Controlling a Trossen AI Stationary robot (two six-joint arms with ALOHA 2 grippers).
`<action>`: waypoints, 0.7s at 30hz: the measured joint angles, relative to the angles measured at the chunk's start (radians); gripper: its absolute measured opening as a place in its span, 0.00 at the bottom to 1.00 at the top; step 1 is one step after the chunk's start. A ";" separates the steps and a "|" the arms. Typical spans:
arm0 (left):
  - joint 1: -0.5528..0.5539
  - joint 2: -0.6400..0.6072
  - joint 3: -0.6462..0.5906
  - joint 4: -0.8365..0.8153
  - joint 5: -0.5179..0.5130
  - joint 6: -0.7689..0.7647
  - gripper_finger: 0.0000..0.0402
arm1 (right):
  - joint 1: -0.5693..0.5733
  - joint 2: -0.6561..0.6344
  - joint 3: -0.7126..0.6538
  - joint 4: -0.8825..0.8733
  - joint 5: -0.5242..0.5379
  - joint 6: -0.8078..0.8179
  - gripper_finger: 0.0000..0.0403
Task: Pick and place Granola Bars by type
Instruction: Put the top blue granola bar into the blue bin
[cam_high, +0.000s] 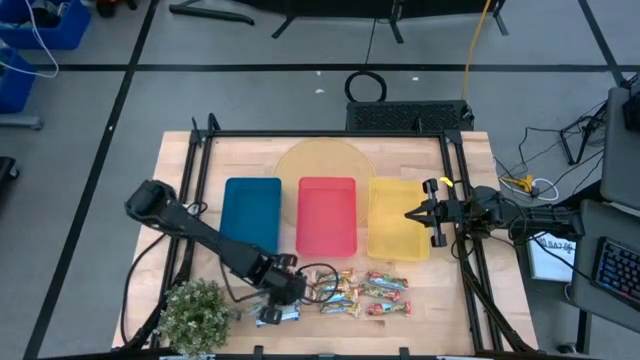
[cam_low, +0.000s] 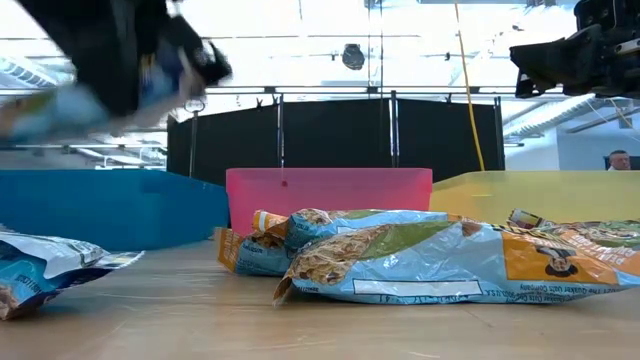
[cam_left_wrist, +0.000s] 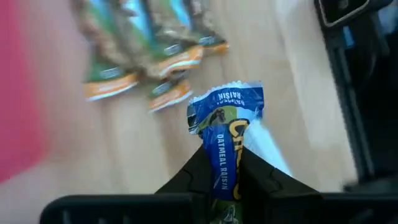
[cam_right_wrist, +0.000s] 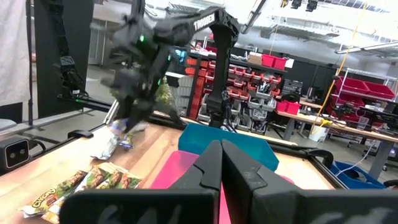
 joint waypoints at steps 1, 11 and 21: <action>-0.004 -0.020 0.024 -0.069 -0.044 0.003 0.15 | 0.000 0.000 0.000 0.002 0.000 0.000 0.00; 0.073 -0.258 -0.005 -0.486 -0.346 0.076 0.10 | 0.000 0.000 0.000 0.003 0.000 0.000 0.00; 0.261 -0.410 -0.447 -0.138 -0.246 0.121 0.11 | 0.000 0.000 0.000 0.005 0.000 0.006 0.00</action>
